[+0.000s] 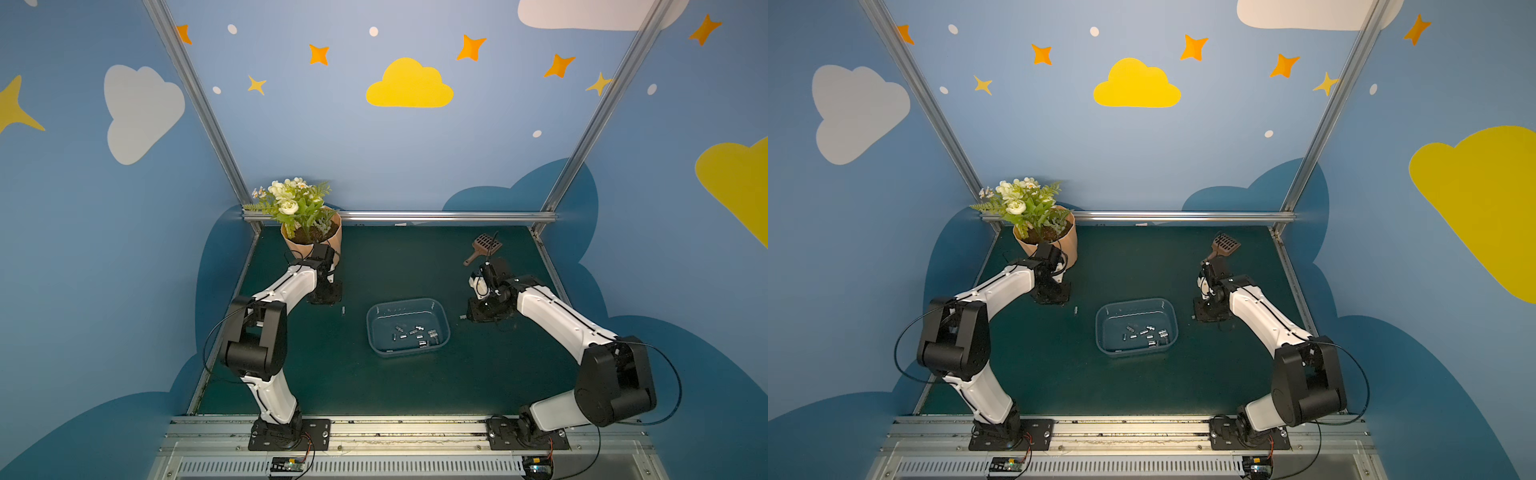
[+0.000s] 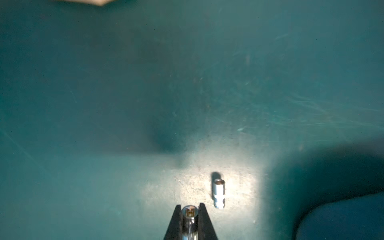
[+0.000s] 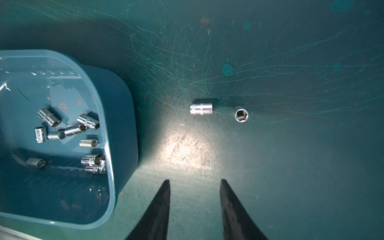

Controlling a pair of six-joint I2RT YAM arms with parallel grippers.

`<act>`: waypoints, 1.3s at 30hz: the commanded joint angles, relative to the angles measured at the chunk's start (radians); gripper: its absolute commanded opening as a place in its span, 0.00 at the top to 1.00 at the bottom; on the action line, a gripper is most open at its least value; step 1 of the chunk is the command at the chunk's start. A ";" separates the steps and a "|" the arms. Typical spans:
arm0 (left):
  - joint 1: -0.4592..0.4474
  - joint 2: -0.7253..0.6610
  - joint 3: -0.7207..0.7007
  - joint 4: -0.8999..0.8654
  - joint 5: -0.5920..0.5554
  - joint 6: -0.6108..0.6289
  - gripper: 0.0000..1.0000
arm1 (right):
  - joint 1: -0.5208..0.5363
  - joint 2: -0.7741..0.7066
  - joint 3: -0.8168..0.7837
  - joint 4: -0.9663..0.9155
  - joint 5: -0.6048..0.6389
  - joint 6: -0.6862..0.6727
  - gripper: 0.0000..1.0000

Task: Take out the socket from the storage box
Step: Place the socket head at the center of the board.

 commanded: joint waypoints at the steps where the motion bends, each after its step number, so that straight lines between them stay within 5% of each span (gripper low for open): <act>1: -0.001 0.042 -0.023 0.017 0.028 -0.014 0.89 | 0.005 -0.009 0.003 0.005 -0.009 0.013 0.60; 15: 0.005 0.153 -0.008 0.017 0.034 -0.026 0.86 | 0.007 -0.009 -0.002 0.003 -0.001 0.013 0.60; 29: 0.004 0.106 -0.009 0.017 0.017 -0.030 0.68 | 0.009 -0.010 0.001 0.001 0.002 0.014 0.60; 39: 0.008 0.066 0.005 -0.002 -0.006 -0.026 0.67 | 0.017 -0.010 0.013 -0.006 0.001 0.015 0.60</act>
